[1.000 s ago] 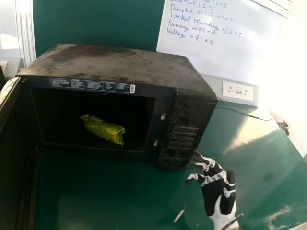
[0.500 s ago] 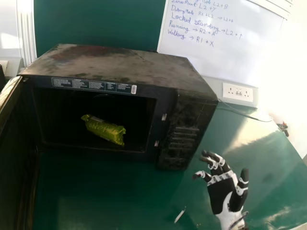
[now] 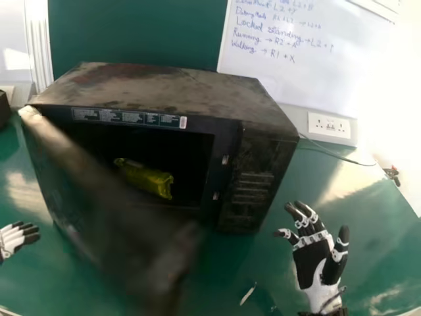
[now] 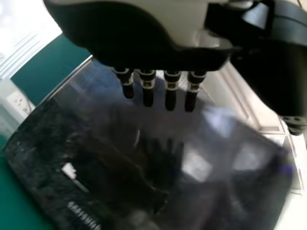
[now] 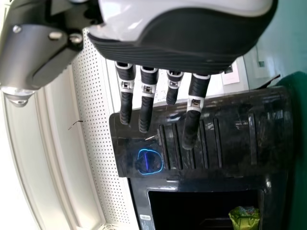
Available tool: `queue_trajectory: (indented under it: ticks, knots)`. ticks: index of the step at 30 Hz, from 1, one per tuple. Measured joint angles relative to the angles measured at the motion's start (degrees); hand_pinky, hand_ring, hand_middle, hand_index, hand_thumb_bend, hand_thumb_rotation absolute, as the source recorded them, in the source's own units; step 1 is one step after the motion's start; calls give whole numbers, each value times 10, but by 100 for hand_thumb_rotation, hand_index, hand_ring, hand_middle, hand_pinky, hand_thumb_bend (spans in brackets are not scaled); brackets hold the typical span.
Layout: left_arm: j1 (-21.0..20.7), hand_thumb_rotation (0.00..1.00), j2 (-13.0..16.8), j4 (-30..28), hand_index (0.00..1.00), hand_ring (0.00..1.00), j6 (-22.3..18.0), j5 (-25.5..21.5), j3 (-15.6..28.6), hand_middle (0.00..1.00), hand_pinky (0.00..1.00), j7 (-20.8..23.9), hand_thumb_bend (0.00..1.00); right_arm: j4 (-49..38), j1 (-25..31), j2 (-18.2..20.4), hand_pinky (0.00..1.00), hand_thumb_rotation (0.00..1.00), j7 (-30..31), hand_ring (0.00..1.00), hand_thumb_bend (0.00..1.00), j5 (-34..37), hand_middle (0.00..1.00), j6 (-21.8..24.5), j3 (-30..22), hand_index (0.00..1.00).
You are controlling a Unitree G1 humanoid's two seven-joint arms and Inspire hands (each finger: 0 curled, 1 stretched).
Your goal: Put biscuit inside oven
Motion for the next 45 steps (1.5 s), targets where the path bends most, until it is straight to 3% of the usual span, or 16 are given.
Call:
queue_trajectory:
  ticks: [14, 45]
  knots:
    - [23, 100, 9, -47, 99, 100, 44, 12, -3, 100, 100, 0, 100, 36, -17, -7, 61, 64, 26, 78, 100, 2, 87, 13, -15, 81]
    - [34, 100, 8, -57, 100, 100, 53, 35, 1, 100, 100, 3, 100, 56, -25, -8, 65, 66, 33, 82, 100, -5, 88, 10, -25, 81]
